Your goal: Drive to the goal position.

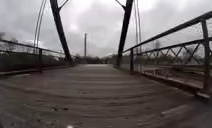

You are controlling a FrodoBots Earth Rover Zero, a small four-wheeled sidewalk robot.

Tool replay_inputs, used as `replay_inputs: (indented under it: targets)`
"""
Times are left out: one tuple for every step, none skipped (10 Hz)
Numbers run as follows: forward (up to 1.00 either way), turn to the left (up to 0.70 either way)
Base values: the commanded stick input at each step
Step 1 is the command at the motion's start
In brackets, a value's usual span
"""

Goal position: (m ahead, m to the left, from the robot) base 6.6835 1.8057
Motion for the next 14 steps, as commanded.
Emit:
replay_inputs:
  targets:
    - [1.00, 0.00]
    - [1.00, 0.00]
    - [1.00, 0.00]
    - [1.00, 0.00]
    - [1.00, 0.00]
    - [1.00, 0.00]
    - [1.00, 0.00]
    - [1.00, 0.00]
    - [1.00, 0.00]
    - [1.00, 0.00]
    - [1.00, 0.00]
    - [1.00, 0.00]
    - [1.00, 0.00]
    - [1.00, 0.00]
